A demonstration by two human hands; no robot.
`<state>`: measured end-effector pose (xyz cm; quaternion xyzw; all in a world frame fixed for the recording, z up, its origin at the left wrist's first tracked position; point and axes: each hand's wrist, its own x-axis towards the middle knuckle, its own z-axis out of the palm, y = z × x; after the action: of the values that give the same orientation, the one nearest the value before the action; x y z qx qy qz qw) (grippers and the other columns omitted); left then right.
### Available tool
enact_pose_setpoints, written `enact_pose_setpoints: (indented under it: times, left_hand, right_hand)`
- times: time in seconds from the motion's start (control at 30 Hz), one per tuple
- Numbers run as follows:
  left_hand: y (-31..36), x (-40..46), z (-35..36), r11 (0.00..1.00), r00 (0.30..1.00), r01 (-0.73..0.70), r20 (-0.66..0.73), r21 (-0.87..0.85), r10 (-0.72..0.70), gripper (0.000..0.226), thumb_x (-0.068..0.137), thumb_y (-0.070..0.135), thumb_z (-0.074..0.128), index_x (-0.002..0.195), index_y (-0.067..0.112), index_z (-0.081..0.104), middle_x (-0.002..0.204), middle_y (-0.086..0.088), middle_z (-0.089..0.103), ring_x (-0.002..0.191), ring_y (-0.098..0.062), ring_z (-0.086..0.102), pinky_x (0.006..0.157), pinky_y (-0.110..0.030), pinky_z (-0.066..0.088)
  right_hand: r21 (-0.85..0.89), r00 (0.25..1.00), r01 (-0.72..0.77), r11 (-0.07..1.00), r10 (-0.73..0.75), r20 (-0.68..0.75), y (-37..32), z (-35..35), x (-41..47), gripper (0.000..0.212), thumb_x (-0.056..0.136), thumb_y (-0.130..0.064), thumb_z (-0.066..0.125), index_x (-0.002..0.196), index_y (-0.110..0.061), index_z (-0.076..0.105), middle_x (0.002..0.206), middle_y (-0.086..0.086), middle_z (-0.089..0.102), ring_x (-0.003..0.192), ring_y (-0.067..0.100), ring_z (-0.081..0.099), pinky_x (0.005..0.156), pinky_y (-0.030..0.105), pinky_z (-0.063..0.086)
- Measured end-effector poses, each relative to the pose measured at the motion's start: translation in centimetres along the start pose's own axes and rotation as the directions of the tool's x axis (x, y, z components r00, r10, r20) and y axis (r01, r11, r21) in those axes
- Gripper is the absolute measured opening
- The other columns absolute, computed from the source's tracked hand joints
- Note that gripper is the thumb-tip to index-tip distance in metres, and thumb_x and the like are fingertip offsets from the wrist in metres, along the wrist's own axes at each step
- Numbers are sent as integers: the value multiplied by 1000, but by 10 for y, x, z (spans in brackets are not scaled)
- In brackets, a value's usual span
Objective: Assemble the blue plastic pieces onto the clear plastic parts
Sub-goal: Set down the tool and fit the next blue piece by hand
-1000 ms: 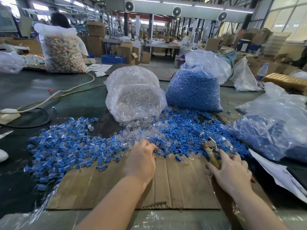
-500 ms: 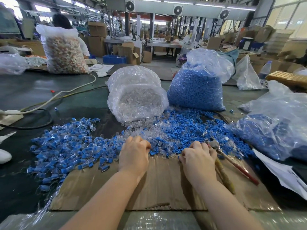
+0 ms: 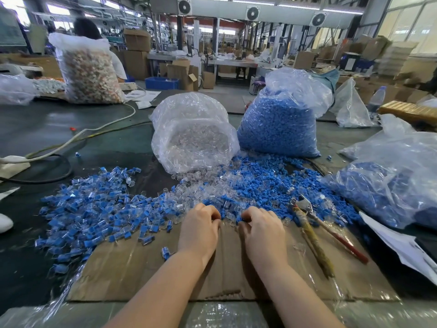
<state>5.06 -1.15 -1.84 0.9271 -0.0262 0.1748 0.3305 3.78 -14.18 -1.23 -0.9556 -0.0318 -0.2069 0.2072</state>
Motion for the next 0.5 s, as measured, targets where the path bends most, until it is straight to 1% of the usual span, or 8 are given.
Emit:
enact_pose_setpoints:
  times: [0.07, 0.13, 0.2, 0.27, 0.33, 0.4, 0.43, 0.5]
  left_hand:
    - [2, 0, 0, 999, 1000, -21, -4, -35, 21, 11, 88, 16, 60, 96, 20, 67, 94, 6, 56, 91, -12, 53, 83, -22, 42]
    - [6, 1, 1, 995, 996, -76, 31, -60, 78, 21, 89, 15, 59, 108, 22, 66, 96, 7, 54, 93, -10, 50, 86, -20, 40]
    - [10, 3, 5, 990, 987, -129, 89, -58, 134, 29, 90, 18, 58, 118, 23, 62, 94, 8, 46, 92, -8, 44, 84, -14, 34]
    - [12, 3, 9, 990, 981, -136, 135, -41, 141, 30, 89, 22, 60, 119, 21, 61, 94, 8, 42, 92, -8, 43, 82, -13, 32]
    - [13, 1, 12, 994, 983, -104, 146, -35, 108, 25, 86, 21, 64, 110, 18, 64, 94, 6, 44, 92, -11, 48, 83, -17, 36]
    - [15, -1, 12, 996, 989, -66, 131, -54, 73, 13, 84, 19, 66, 96, 17, 63, 93, 4, 50, 89, -15, 54, 81, -22, 41]
    - [15, -1, 11, 997, 991, -50, 117, -66, 57, 8, 83, 18, 67, 90, 18, 62, 91, 4, 53, 87, -14, 54, 78, -22, 42]
    - [15, -3, 9, 991, 997, -5, 75, -132, 16, 10, 83, 16, 68, 84, 21, 59, 86, 5, 57, 78, -9, 53, 69, -16, 39]
  right_hand:
    - [24, 1000, -18, 1000, 18, -23, 3, 4, -3, 17, 91, -20, 55, 106, -22, 61, 99, -4, 64, 93, 18, 51, 83, 29, 33]
    - [51, 998, -32, 998, 35, -55, 5, 6, -4, 30, 89, -12, 57, 116, -21, 62, 102, -1, 63, 97, 21, 53, 87, 31, 35]
    - [88, 995, -51, 995, 58, -85, 6, 6, -5, 32, 87, -7, 58, 115, -21, 64, 100, 1, 63, 97, 24, 54, 86, 33, 34]
    - [105, 994, -62, 993, 72, -88, 6, 4, -7, 30, 87, -7, 57, 112, -21, 65, 100, -1, 64, 97, 22, 54, 85, 32, 32]
    - [119, 994, -57, 991, 68, -86, 6, 3, -9, 28, 86, -6, 57, 109, -20, 64, 97, -2, 66, 95, 21, 55, 83, 30, 31]
    - [143, 994, -53, 988, 66, -88, 5, 3, -11, 23, 85, -5, 58, 103, -18, 65, 90, -1, 67, 89, 22, 57, 79, 31, 31]
    - [159, 994, -50, 986, 66, -93, 5, 2, -11, 20, 85, -5, 59, 100, -16, 65, 87, 0, 67, 86, 23, 57, 77, 31, 33]
    - [192, 995, -38, 981, 56, -87, 6, 2, -11, 14, 84, -6, 61, 95, -14, 65, 85, 2, 67, 84, 25, 57, 76, 33, 35]
